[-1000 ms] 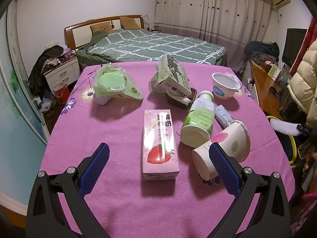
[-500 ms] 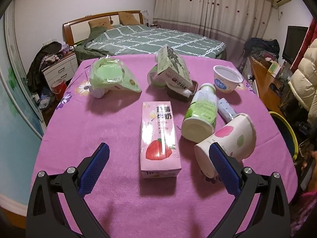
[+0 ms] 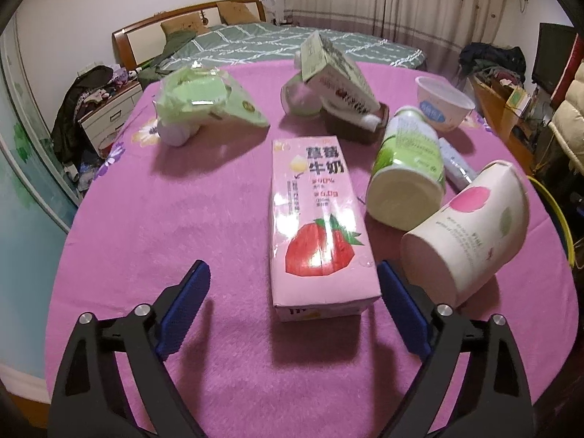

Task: Collect trash
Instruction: 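Grasp the pink strawberry milk carton with the left gripper, then carry the milk carton to the yellow bin and open the left gripper, then grasp the blue-and-white tube with the right gripper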

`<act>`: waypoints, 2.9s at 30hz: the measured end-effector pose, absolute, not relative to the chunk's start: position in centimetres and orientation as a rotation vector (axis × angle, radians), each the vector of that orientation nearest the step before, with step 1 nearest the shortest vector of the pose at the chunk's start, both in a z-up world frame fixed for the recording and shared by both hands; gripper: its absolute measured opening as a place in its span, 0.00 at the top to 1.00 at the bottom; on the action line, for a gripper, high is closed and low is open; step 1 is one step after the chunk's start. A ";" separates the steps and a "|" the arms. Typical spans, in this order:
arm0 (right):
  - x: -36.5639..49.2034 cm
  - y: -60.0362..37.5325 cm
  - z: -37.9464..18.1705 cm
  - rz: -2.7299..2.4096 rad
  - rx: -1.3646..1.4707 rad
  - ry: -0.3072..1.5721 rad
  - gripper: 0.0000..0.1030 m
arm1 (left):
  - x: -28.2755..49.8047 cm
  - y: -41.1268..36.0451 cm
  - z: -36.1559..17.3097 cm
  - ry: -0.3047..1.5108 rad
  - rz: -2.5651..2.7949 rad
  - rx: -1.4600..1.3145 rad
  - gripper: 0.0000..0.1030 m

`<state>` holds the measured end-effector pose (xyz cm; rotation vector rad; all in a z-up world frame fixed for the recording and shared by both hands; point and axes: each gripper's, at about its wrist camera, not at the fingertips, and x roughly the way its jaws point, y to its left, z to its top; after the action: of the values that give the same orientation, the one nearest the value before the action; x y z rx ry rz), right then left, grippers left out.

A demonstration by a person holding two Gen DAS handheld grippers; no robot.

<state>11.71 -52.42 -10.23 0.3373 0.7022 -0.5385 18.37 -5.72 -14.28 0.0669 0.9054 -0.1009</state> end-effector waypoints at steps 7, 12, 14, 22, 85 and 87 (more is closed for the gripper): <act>11.9 -52.2 -10.5 -0.525 0.342 0.707 0.67 | 19.4 -5.3 -15.2 0.933 -0.119 0.010 0.35; 11.9 -52.0 -10.5 -0.513 0.344 0.704 0.67 | 18.7 -4.9 -14.5 0.913 -0.128 -0.008 0.51; 11.9 -51.9 -10.4 -0.509 0.342 0.702 0.67 | 18.2 -4.8 -13.8 0.891 -0.127 0.002 0.51; 11.2 -51.3 -9.5 -0.491 0.342 0.681 0.67 | 15.8 -4.6 -9.8 0.793 -0.133 0.014 0.52; 1.8 -57.7 -10.2 -0.539 0.450 0.648 0.66 | 16.4 -40.9 -6.1 0.720 -0.764 0.219 0.19; 2.3 -57.1 -10.2 -0.523 0.441 0.654 0.66 | 16.0 -38.8 -4.9 0.693 -0.732 0.201 0.17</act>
<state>2.29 -57.11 -10.20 0.4407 0.6543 -0.5229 16.01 -38.76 -4.86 0.2007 0.6928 -0.7317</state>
